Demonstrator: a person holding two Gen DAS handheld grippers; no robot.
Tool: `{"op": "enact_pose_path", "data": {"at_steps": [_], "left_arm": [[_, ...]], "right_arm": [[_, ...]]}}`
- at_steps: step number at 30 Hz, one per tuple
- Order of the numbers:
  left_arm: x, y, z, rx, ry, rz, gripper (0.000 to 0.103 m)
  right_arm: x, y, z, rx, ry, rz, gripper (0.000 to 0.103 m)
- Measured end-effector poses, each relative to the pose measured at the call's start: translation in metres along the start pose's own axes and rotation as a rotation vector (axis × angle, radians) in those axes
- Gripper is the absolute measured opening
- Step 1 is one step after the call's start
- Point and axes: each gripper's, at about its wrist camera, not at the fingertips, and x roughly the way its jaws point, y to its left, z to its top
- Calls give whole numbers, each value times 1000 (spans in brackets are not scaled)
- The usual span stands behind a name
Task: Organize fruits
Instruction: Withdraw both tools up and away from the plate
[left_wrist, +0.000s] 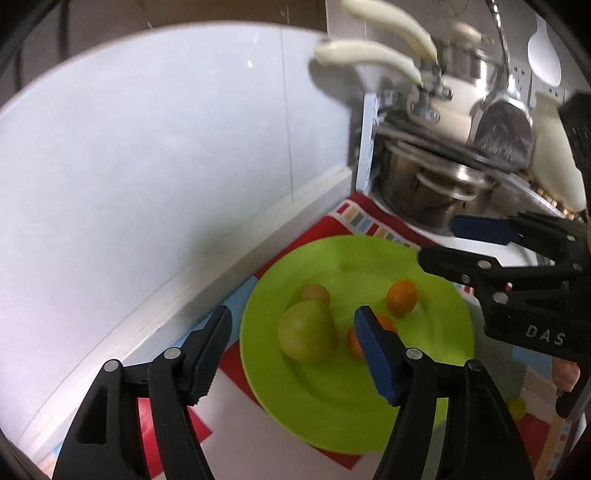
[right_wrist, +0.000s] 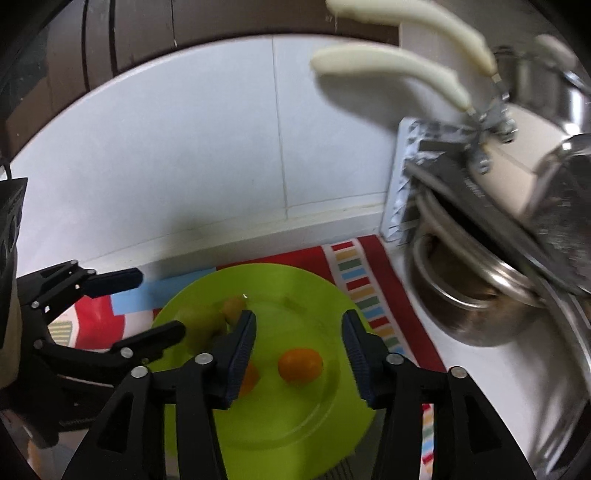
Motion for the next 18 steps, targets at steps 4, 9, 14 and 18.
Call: {"op": "enact_pose_path", "data": {"at_steps": [4,9,14,18], "left_arm": [[-38,-7,0,-10,-48,29,80],[-81,-16,-7,-11,-99,48,88],[-121,-18,-24,-42,-131,71,93],[-149,-21,-42,-48,-144,77,96]], "right_arm": [[-33,4,-5,0,-46,-21,58],[-76,6,-15,26,-90,-16,64],[-113,16,-30,24,-129,-55,70],[-143,27,-44,21,-155,-74,73]]}}
